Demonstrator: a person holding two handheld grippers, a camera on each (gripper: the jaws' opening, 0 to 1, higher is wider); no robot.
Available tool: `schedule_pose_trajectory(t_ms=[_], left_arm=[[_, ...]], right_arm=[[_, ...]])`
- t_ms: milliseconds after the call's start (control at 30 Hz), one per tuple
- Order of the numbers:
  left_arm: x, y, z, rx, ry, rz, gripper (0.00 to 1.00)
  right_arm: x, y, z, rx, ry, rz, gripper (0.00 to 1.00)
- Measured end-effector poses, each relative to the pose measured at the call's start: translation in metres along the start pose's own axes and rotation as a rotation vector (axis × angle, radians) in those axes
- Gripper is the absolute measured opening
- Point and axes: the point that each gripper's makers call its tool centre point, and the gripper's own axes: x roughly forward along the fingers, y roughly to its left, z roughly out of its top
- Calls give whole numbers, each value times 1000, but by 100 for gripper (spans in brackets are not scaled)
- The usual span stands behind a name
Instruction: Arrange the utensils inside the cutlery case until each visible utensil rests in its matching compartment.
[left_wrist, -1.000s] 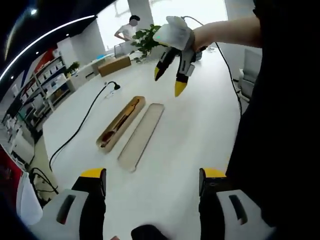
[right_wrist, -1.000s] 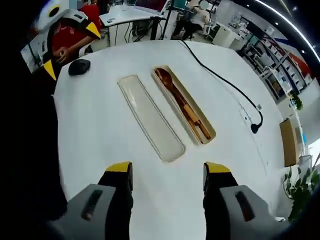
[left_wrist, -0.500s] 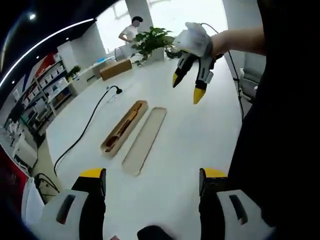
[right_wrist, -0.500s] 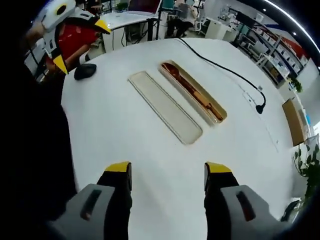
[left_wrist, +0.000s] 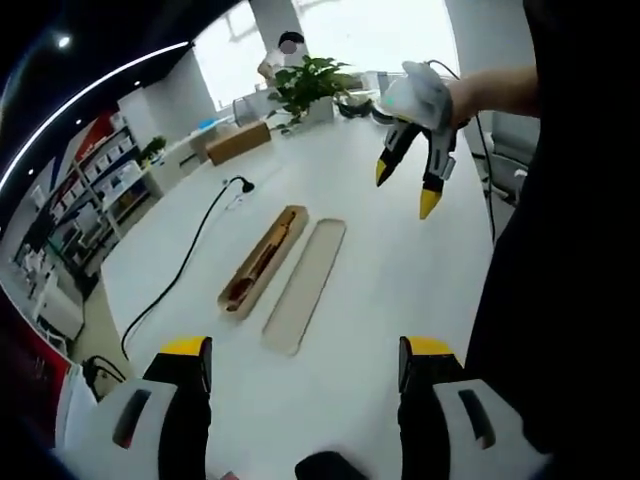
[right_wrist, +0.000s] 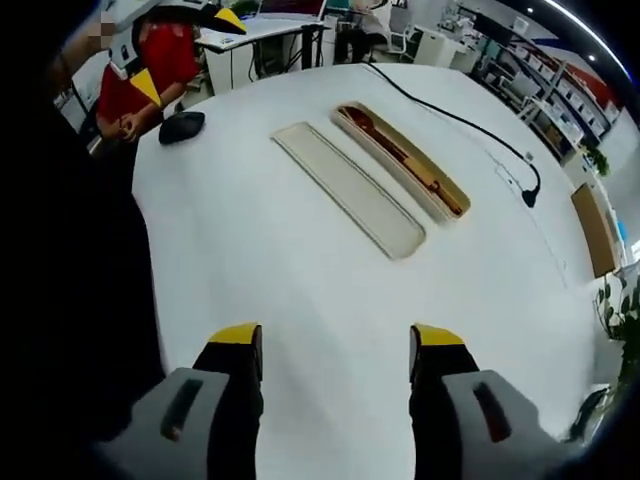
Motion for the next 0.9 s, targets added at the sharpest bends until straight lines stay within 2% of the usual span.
schedule_pose_trajectory(t_ms=[267,367,433,567,667,800,867,900], left_arm=[[3,4,-1,7,6,-7,79],[12,0,-6,-31,5,-37,79],[15,-1,-7,-1,14,-30,79],[17,-7,-8,-19,7,-54,79],[18,-9,-14,0,29,-61,79],[16,-7,-19,-20,31,-62,79],[14,-7,-23,-26,33,-64,79],[14,-9,-27,-36,34,-71,79]], right_arm=[[0,1,-9,-29,20,-4,59],[1,2,-9,-34,20,3,59],[1,1,-8,-54,17,1,59],[0,-1,-4,-60,1,-1,59],[0,-6,-6,-52,7,-5,60],[-1,-12,-7,-54,12,-18,61],[-1,-18,-6,-65,12,-40,66],[0,-23,-4,-97,5,-55,68]])
